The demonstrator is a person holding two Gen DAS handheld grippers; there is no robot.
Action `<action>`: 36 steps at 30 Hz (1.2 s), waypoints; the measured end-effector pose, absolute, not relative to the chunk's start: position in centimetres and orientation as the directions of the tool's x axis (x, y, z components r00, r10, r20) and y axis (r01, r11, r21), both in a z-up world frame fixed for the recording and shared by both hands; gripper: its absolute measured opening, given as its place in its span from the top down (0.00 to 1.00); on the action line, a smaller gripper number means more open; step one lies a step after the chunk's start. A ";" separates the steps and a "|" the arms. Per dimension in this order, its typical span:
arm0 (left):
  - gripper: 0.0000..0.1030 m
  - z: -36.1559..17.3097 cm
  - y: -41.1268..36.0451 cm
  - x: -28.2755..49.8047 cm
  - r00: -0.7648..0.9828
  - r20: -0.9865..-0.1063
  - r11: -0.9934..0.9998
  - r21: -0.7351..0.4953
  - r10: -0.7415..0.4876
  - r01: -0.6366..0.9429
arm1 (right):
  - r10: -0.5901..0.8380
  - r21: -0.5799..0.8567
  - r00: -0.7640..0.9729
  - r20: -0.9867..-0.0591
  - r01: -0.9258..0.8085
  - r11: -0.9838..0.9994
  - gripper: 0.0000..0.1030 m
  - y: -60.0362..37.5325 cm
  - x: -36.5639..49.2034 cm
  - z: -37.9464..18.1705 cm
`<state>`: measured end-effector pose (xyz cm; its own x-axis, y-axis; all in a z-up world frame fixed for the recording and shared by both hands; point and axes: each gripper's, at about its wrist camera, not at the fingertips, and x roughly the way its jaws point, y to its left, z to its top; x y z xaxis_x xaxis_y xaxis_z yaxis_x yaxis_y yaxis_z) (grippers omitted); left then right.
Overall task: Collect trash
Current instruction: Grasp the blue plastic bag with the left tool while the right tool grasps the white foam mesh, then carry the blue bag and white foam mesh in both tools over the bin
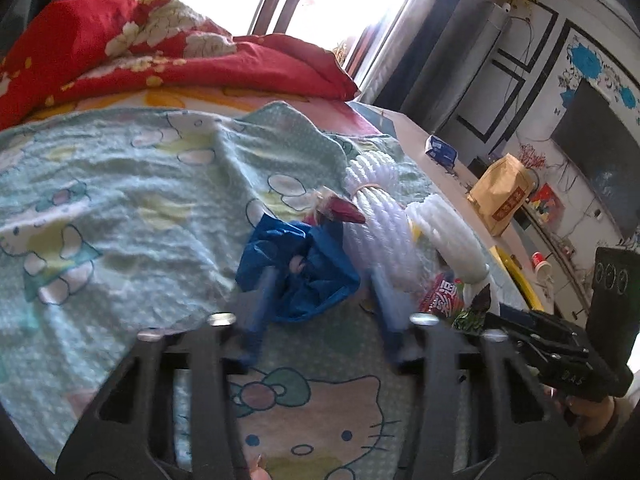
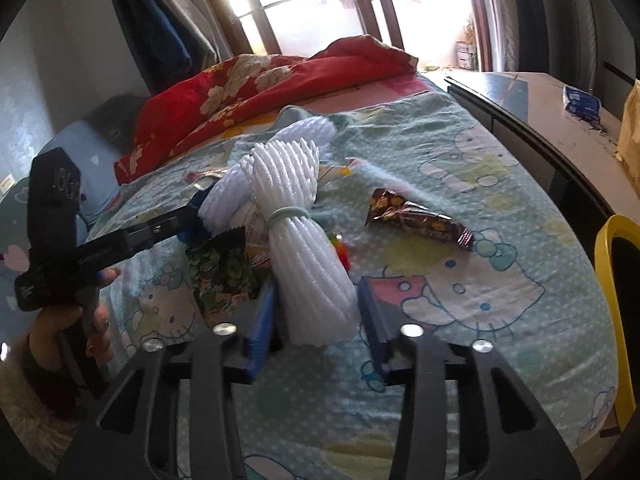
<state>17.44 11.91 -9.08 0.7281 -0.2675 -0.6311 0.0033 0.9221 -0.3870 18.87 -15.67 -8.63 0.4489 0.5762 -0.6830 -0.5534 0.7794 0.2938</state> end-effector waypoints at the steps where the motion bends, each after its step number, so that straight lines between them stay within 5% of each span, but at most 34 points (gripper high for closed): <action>1: 0.89 -9.1 12.2 17.5 0.728 -0.629 0.917 -0.399 -0.273 -0.001 | 0.578 0.290 0.449 -0.682 -0.559 0.777 0.75 -15.7 18.8 -8.5; 6: 0.99 -8.8 13.2 17.0 0.733 -0.618 0.903 -0.430 -0.286 -0.010 | 0.585 0.283 0.469 -0.661 -0.567 0.774 0.80 -16.2 18.1 -7.7; 22: 1.00 -1.0 13.3 13.5 0.845 -0.464 0.905 -0.422 -0.265 0.052 | 0.603 0.293 0.540 -0.587 -0.552 0.780 0.80 -19.5 17.2 -3.9; 36: 1.00 0.8 5.8 14.5 0.805 -0.450 0.901 -0.370 -0.386 0.225 | 0.590 0.308 0.599 -0.542 -0.511 0.802 0.80 -22.8 17.5 -2.0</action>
<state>14.55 5.78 0.76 0.8051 -0.3859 -0.4504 0.2248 0.9013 -0.3703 17.52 -22.83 -1.98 0.5990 0.5895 -0.5419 -0.5108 0.8025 0.3084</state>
